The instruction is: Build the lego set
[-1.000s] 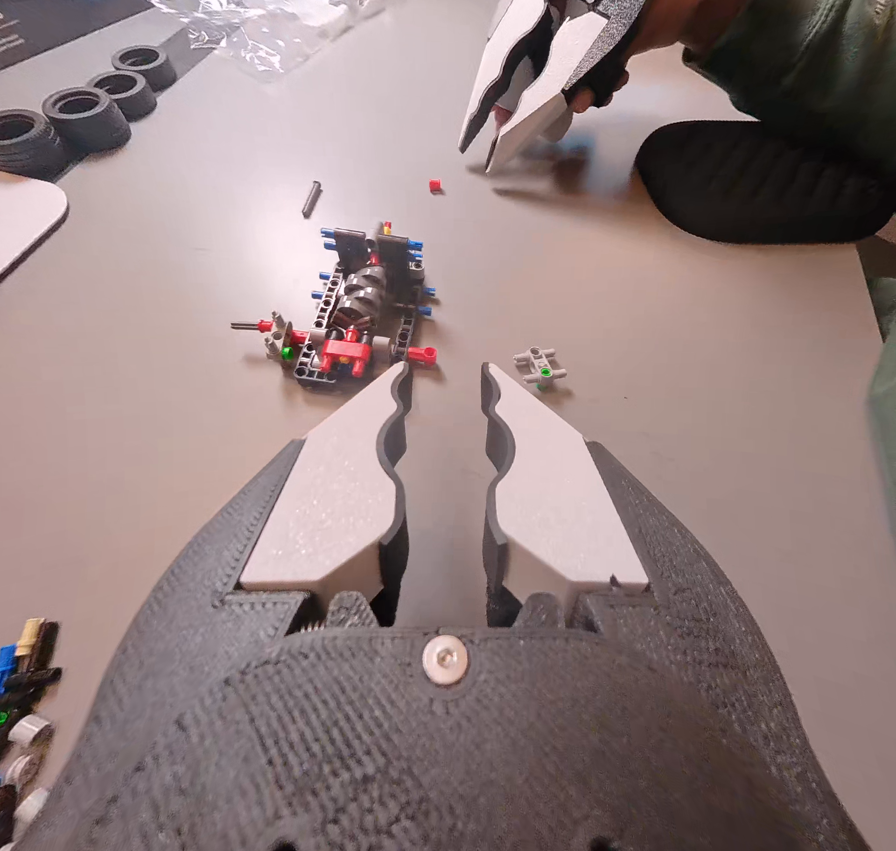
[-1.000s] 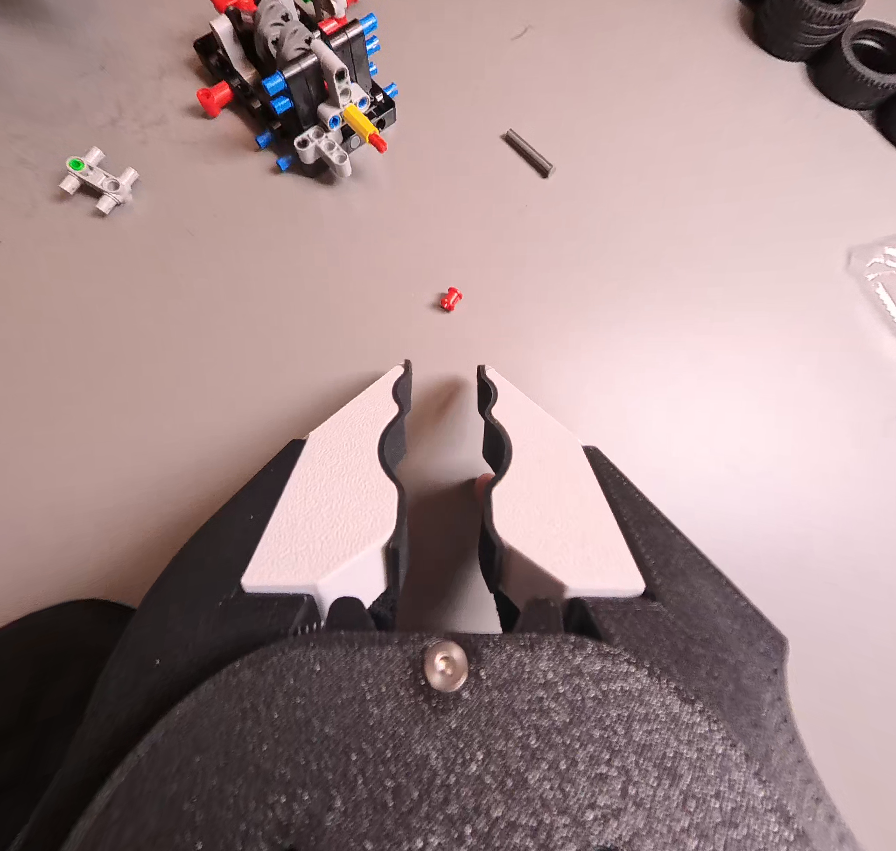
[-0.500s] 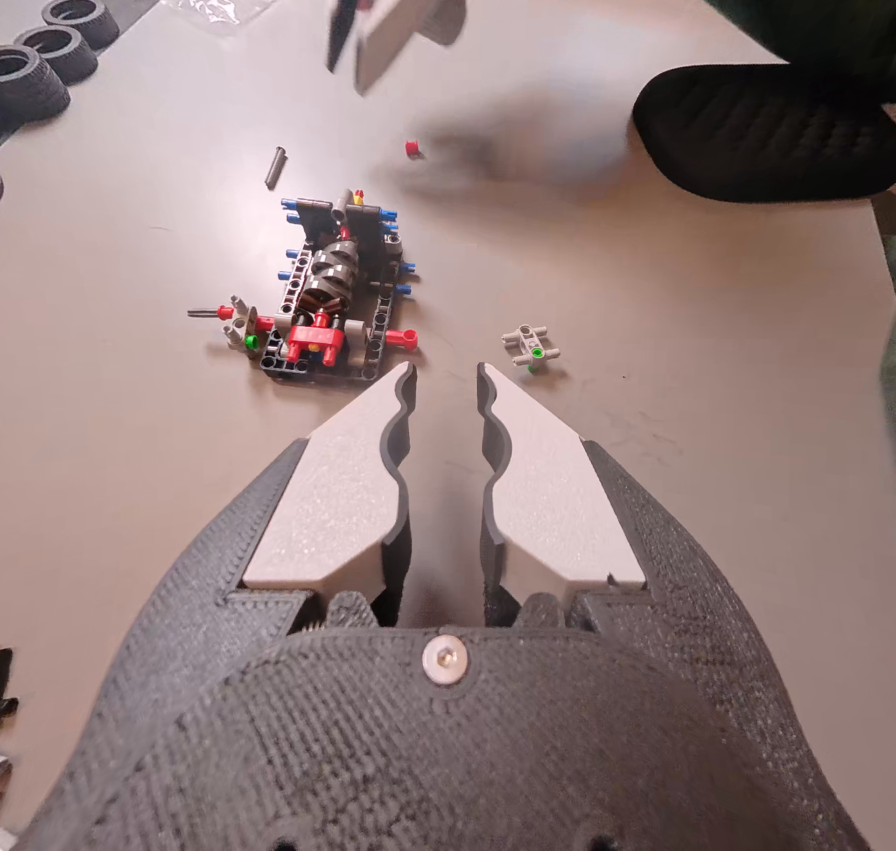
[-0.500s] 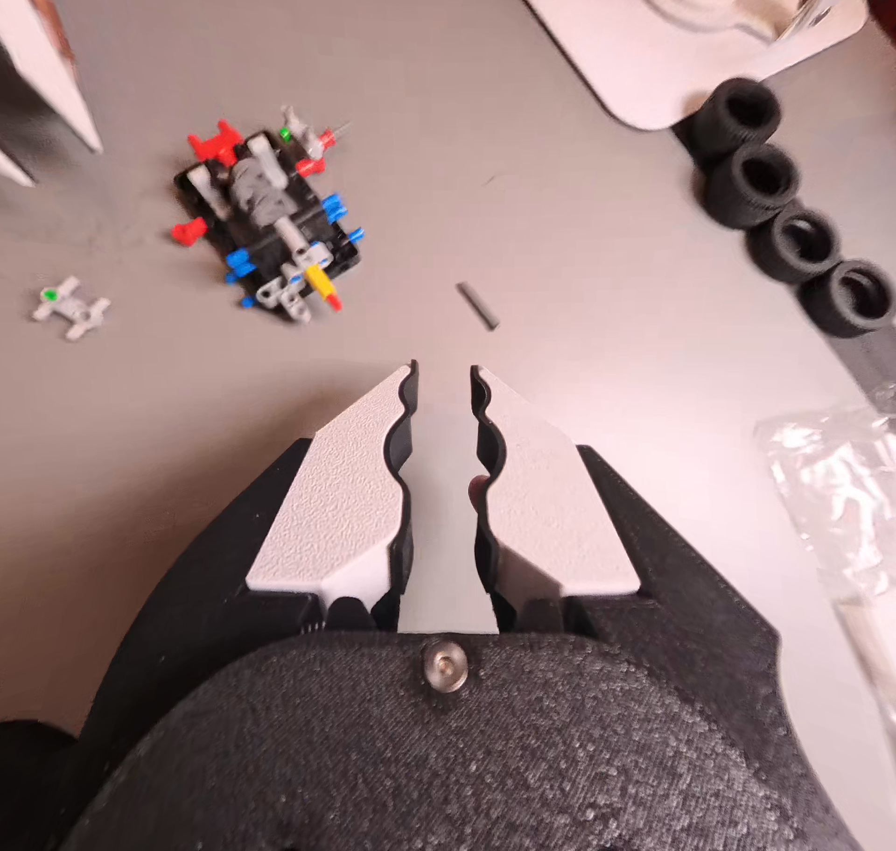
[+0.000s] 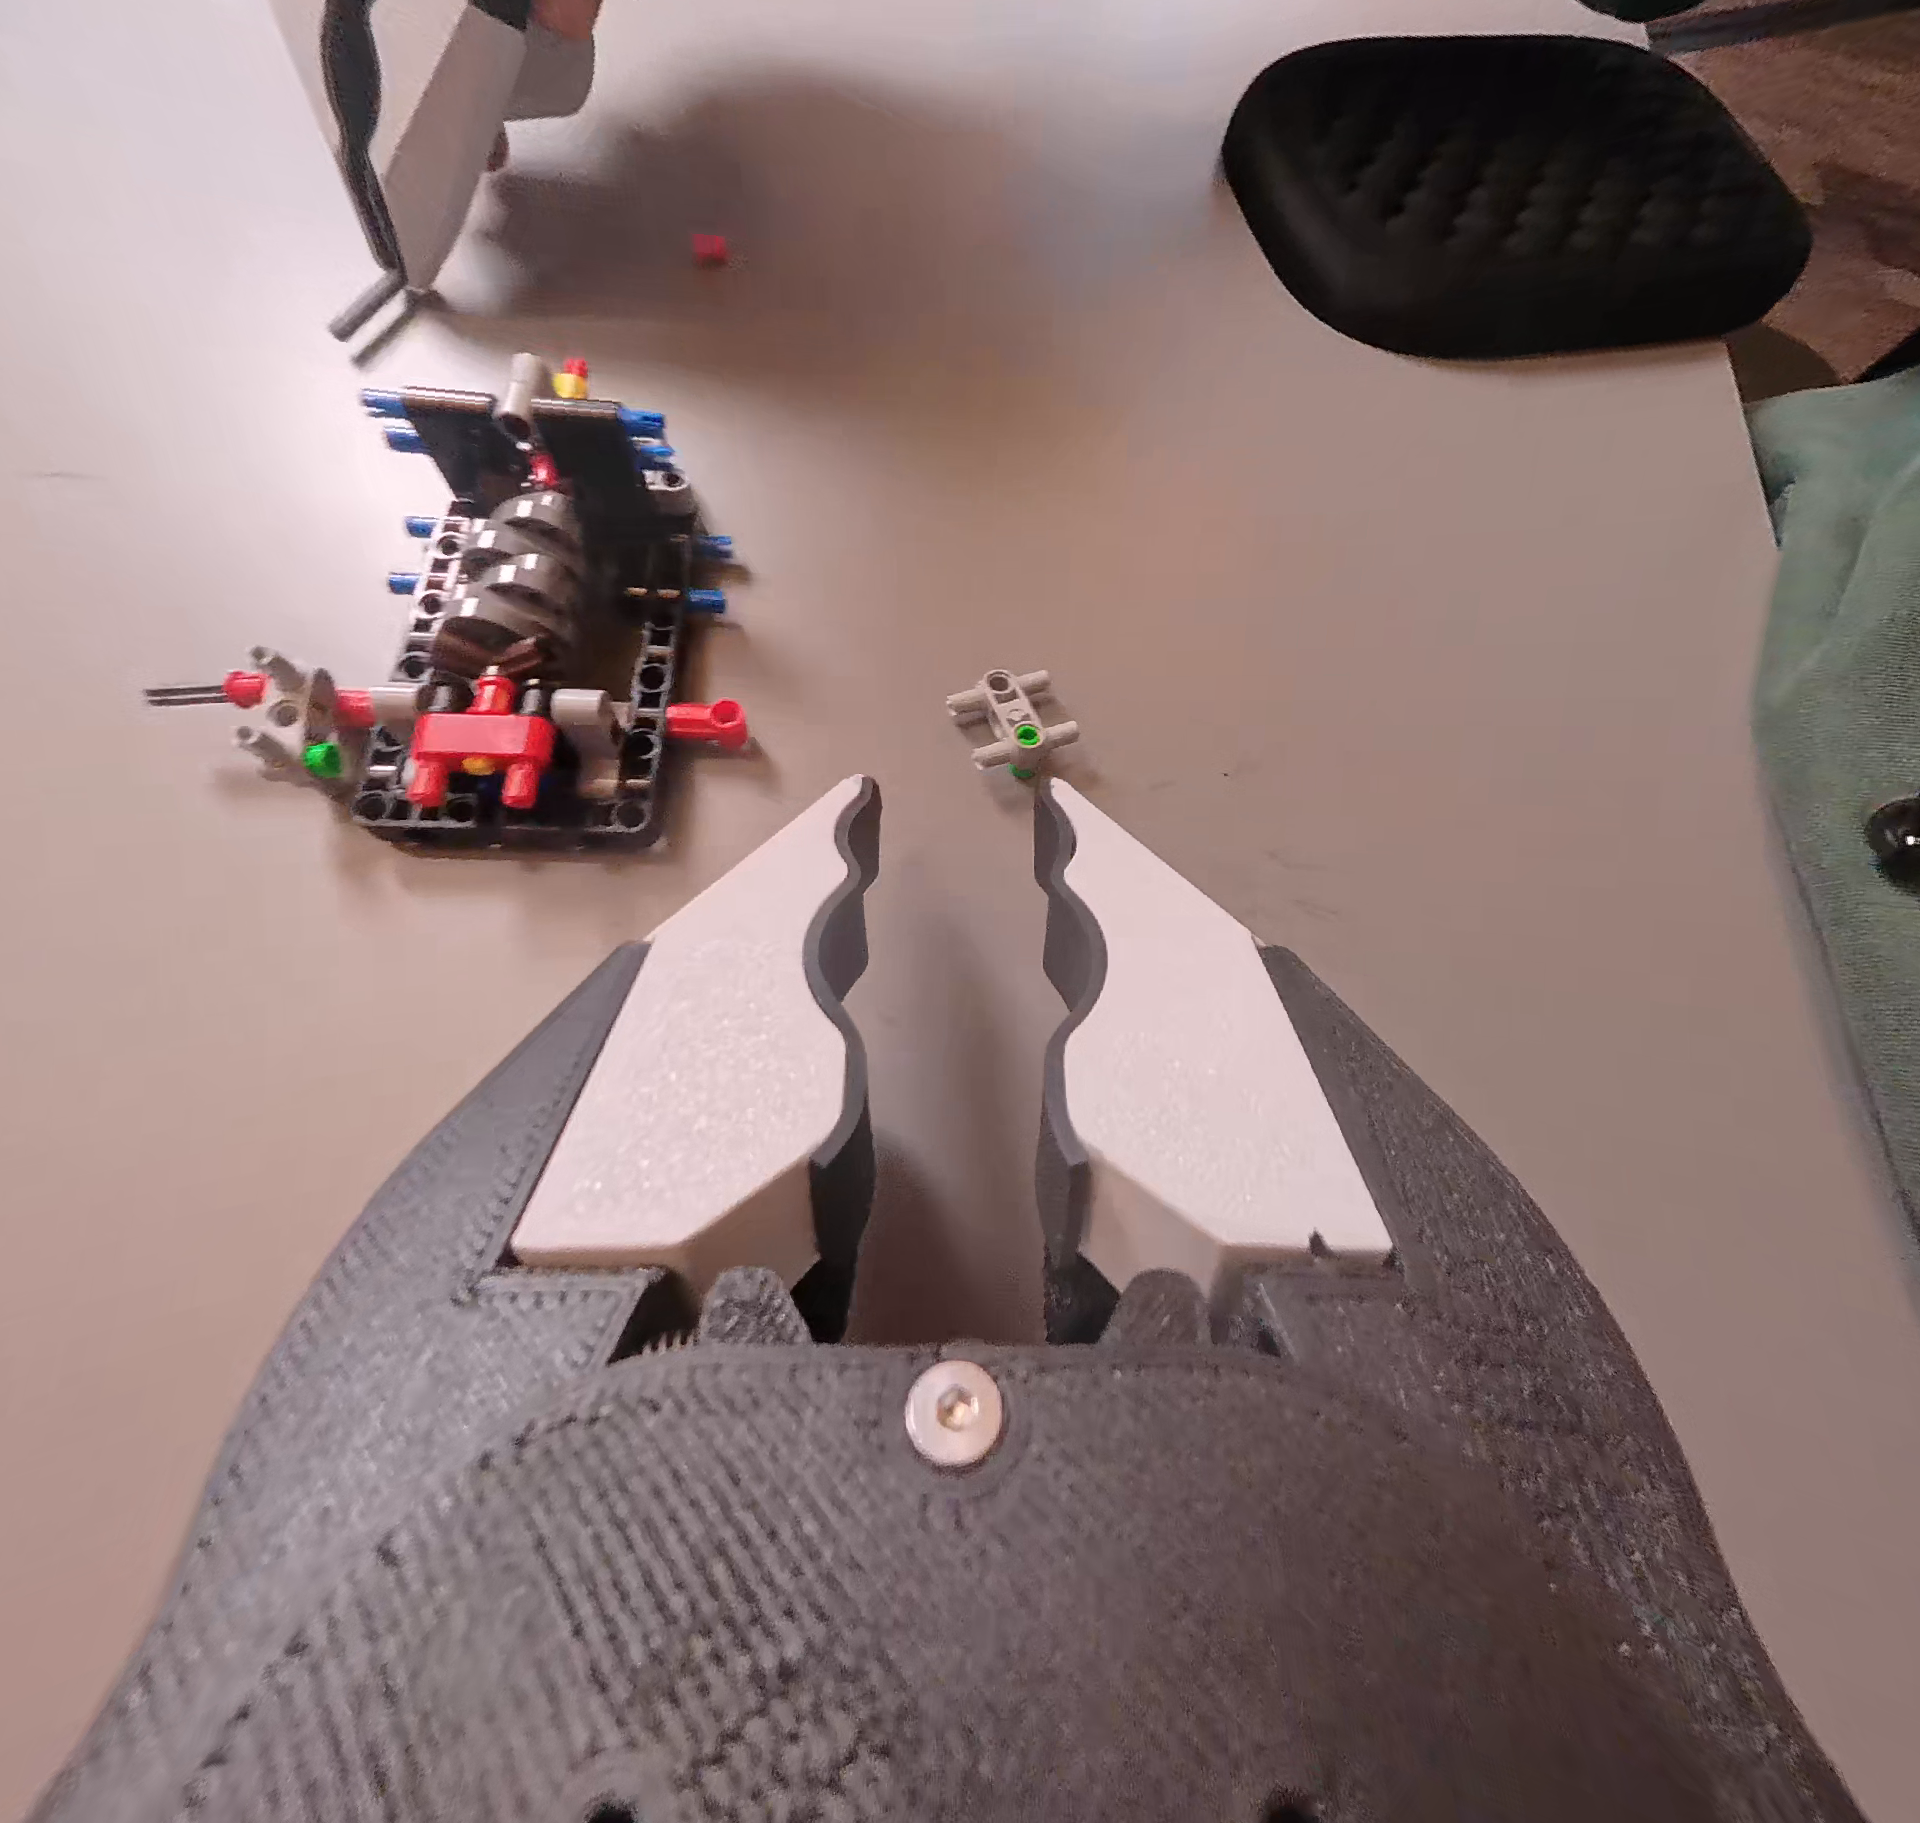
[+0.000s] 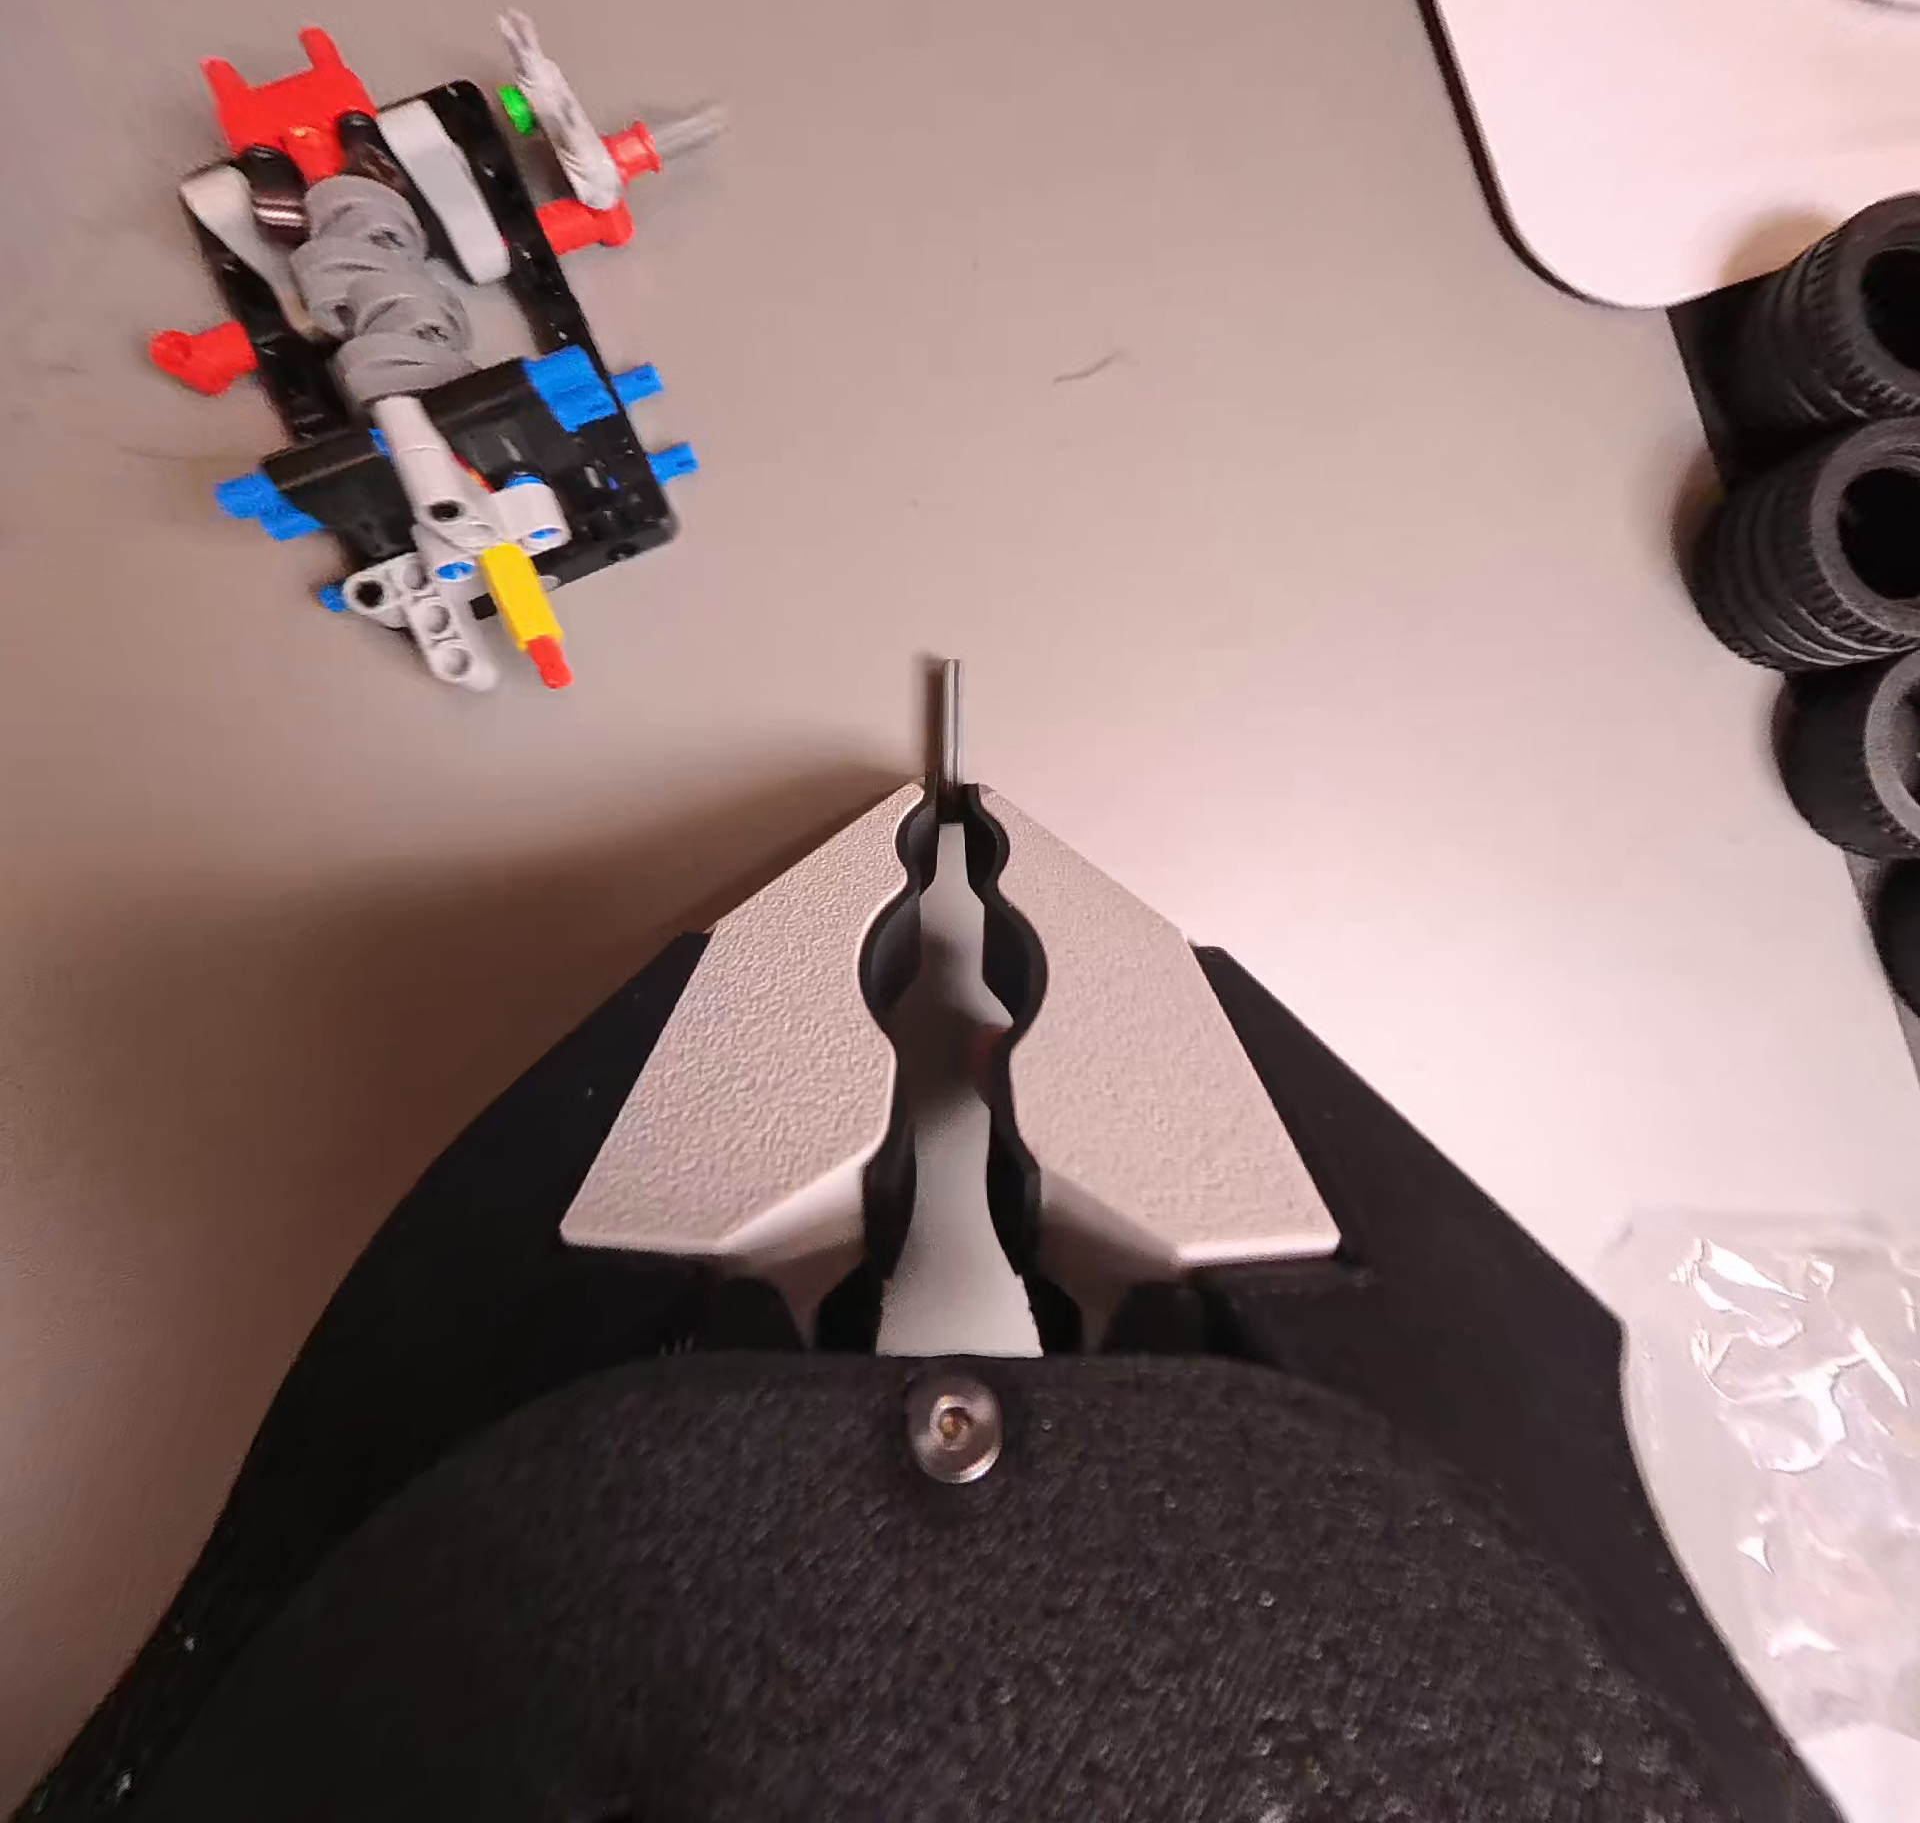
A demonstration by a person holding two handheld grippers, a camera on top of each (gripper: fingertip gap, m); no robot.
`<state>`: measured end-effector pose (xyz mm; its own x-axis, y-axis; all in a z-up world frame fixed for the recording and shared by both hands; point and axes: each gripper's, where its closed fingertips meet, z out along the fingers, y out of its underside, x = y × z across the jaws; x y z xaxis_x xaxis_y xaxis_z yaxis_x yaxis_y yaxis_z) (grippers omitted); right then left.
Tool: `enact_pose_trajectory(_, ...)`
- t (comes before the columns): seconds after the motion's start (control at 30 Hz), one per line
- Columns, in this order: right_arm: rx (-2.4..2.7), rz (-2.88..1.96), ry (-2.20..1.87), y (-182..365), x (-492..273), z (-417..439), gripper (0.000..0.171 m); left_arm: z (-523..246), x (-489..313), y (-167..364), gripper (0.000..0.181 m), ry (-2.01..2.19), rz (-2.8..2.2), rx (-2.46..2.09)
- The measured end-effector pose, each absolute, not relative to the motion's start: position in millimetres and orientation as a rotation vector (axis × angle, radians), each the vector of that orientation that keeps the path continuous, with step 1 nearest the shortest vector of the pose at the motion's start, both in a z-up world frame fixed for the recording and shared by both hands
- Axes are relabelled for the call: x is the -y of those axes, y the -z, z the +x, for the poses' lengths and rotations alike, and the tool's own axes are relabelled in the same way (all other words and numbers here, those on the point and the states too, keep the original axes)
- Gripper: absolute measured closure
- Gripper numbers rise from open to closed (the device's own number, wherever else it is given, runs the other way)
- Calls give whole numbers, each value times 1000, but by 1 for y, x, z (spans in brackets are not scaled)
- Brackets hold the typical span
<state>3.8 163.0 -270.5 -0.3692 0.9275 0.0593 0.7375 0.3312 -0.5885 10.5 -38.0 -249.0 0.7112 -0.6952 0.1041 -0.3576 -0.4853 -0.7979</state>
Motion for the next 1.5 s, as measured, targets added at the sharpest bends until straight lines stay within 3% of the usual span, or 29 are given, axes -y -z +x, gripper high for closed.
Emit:
enact_pose_trajectory(0.03,2202,-1445,-698,265,-158,6,170,14,39,250,153,540,-2119,-804)
enact_pose_trajectory(0.3,2101,-1294,-824,222,-100,62,170,36,35,263,154,545,-2210,-753)
enact_pose_trajectory(0.57,2048,-1199,-1056,216,-34,79,170,37,25,267,159,352,-2186,-825)
enact_pose_trajectory(0.67,1996,-1158,-1143,208,-23,75,170,44,21,243,159,508,-2039,-751)
enact_pose_trajectory(0.83,1832,-1061,-1246,166,-6,65,170,34,20,152,160,1060,-1612,-354)
enact_pose_trajectory(0.97,1711,-1147,-1142,138,-10,48,170,6,19,108,161,1371,-1302,-53)
enact_pose_trajectory(1.5,1762,-1164,-1061,117,8,16,170,4,24,107,161,1418,-1256,-34)
